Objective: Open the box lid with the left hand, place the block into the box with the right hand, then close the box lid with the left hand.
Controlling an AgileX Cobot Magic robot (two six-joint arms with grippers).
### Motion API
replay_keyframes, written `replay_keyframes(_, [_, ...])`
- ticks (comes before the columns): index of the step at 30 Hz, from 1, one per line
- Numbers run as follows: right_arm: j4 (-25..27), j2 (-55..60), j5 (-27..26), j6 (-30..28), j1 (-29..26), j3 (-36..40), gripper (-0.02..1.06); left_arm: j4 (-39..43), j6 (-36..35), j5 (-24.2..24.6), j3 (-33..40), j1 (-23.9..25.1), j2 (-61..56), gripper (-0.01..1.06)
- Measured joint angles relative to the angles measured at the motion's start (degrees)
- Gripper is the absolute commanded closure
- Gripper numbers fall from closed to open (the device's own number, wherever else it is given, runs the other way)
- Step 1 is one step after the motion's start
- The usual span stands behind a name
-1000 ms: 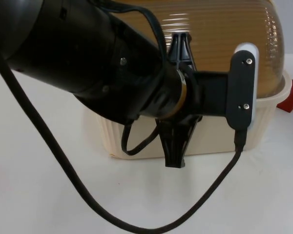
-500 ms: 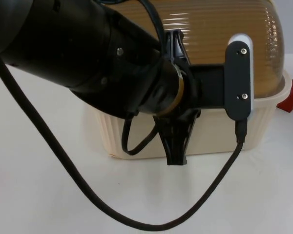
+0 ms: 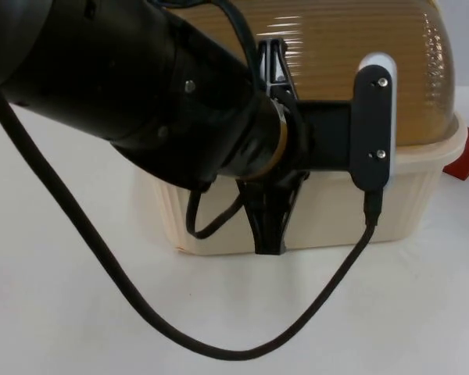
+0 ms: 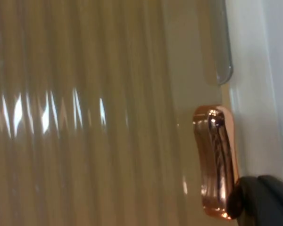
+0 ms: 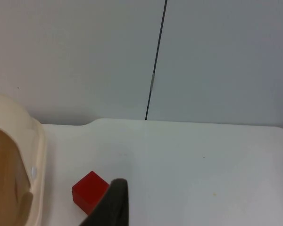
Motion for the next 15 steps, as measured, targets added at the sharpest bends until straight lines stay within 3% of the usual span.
replay_keyframes(11, [0.0,0.0,0.12,0.0,0.0,0.0,-0.01,4.85,-0.91,1.18,0.0,-0.36,0.0,1.05])
replay_keyframes(15, [0.0,0.0,0.12,0.0,0.0,0.0,-0.01,8.63,-6.05,2.99,0.0,-0.36,0.0,1.05])
